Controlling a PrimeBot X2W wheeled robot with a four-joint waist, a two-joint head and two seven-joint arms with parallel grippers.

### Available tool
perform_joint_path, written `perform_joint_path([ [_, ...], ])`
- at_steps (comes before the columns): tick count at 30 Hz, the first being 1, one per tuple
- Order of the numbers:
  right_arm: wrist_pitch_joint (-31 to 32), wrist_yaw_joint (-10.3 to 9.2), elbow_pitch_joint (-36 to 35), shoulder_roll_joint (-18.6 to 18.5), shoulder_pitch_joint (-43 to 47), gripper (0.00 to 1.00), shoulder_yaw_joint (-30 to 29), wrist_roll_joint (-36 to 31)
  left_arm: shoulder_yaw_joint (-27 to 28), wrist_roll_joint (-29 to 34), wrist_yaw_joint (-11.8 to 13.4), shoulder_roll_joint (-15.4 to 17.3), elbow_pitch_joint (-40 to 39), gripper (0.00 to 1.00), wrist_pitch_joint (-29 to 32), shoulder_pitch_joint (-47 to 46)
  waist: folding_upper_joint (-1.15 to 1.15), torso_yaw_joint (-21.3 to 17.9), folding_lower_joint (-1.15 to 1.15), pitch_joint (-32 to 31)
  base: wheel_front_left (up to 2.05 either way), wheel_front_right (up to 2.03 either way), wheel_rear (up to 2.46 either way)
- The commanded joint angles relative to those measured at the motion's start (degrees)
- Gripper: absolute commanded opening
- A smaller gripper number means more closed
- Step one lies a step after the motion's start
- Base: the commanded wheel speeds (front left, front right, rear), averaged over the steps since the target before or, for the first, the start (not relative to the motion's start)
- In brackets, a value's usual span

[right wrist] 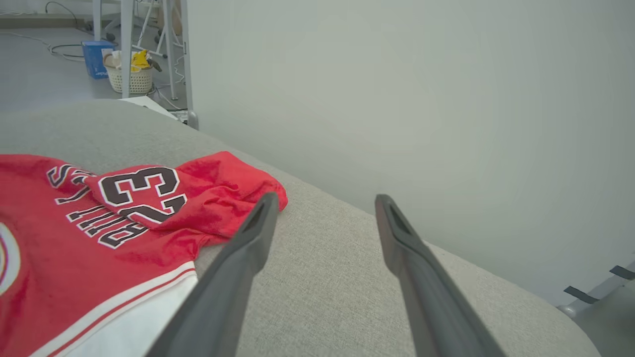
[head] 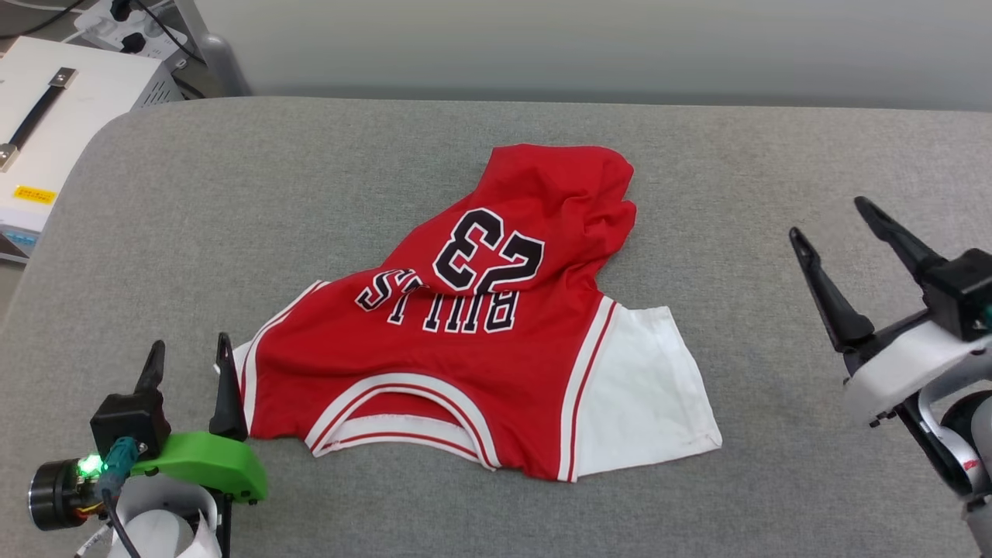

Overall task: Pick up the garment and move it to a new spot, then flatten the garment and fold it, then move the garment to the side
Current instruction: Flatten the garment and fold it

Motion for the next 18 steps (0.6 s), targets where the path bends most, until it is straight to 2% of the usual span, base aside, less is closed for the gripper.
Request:
perform_joint_path([
  [1, 3.41, -0.04, -0.98, -2.07, -1.49, 1.0, 2.04, 1.74, 0.78, 1.92, 0.09, -0.72, -1.73, 1.0, 0.02, 1.32, 0.0, 0.12, 0.0, 0.02, 0.0, 0.0, 0.0],
  [8, 25.2, -0.04, -5.65, -14.26, -7.2, 1.0, 17.62, 14.14, 3.69, 9.02, -1.7, -4.7, -9.96, 1.0, 0.02, 2.91, 0.0, 0.91, 0.0, 0.44, 0.0, 0.0, 0.0],
  [10, 28.33, -0.04, -6.59, -16.35, -9.35, 1.0, 20.94, 16.27, 3.84, 10.19, -2.76, -6.2, -11.6, 1.0, 0.02, 3.0, 0.0, 1.28, 0.0, 0.65, 0.0, 0.0, 0.0],
  [12, 31.12, -0.04, -6.26, -17.1, -10.86, 1.0, 23.86, 18.72, 4.01, 11.65, -3.47, -7.32, -12.7, 1.0, 0.02, 3.11, 0.0, 1.5, 0.0, 0.91, 0.0, 0.0, 0.0],
  [13, 34.86, -0.04, -4.31, -17.66, -12.64, 1.0, 27.15, 20.88, 4.02, 13.47, -4.26, -9.05, -14.06, 1.0, 0.02, 3.14, 0.0, 2.03, 0.0, 1.45, 0.0, 0.0, 0.0],
  [18, 38.21, -0.04, 1.3, -16.4, -14.92, 1.0, 32.04, 23.51, 3.71, 15.96, -5.15, -11.46, -15.58, 1.0, 0.02, 3.22, 0.0, 2.8, 0.0, 2.75, 0.0, 0.0, 0.0],
])
